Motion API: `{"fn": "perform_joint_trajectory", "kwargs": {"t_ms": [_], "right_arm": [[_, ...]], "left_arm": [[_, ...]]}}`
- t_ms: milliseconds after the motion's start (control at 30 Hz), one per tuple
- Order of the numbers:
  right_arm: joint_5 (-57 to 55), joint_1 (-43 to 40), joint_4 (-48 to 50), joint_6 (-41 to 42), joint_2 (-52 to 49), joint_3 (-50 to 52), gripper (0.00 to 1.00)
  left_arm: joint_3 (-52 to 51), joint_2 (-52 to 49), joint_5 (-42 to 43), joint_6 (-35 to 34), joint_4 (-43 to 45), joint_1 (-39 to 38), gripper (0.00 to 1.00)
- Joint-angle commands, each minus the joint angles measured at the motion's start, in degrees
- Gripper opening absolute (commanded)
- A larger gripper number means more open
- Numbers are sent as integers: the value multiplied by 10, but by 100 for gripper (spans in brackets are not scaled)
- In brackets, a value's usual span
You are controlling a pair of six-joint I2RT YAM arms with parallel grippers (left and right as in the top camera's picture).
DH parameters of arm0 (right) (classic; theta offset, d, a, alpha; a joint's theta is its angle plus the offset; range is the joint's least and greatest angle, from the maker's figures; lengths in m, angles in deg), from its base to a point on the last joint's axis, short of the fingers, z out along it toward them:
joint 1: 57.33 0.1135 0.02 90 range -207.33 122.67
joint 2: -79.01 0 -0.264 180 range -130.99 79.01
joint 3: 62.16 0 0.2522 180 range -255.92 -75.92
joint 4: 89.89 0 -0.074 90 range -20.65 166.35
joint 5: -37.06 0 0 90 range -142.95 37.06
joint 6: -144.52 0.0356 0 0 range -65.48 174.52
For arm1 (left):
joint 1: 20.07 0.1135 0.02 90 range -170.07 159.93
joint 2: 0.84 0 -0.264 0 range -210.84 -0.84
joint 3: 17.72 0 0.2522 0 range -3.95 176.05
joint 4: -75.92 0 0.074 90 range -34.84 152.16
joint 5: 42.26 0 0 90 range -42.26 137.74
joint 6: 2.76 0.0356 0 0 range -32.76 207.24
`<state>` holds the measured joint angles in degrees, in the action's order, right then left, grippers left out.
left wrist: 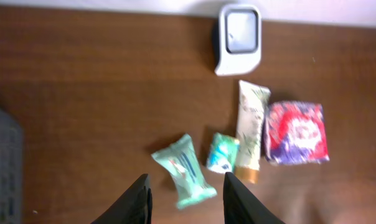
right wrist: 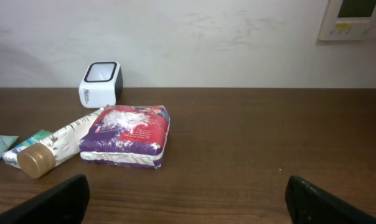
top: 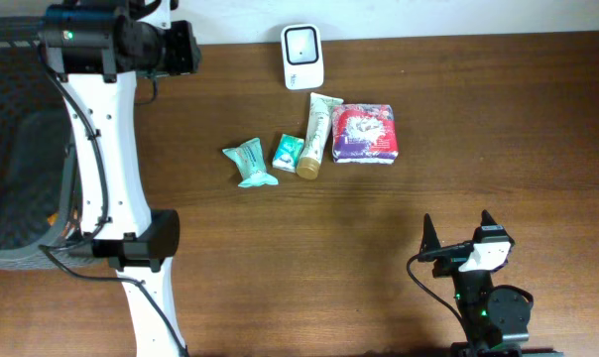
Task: Scan the item barcode
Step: 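Hold the wipes pack at the scanner, then place it left of the tissues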
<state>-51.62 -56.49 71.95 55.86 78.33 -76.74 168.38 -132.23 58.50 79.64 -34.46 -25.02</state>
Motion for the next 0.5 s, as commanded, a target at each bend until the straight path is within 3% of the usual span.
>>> {"fn": "perform_joint_trajectory", "kwargs": {"t_ms": [0,67,167,300,467], "right_arm": [[-3,3,-1,2,3,5,99],[-3,3,-1,2,3,5,99],[-3,3,-1,2,3,5,99],[-3,3,-1,2,3,5,98],[-3,3,-1,2,3,5,99]], "left_arm": [[-114,-17,25,-8,-1,-36,41],[-214,-17,6,-38,-1,-53,44],[-341,-17,-63,-135,14,-61,53],[-493,-17,-7,-136,118,-70,61],[-581,-17,23,-141,220,-79,62]]}}
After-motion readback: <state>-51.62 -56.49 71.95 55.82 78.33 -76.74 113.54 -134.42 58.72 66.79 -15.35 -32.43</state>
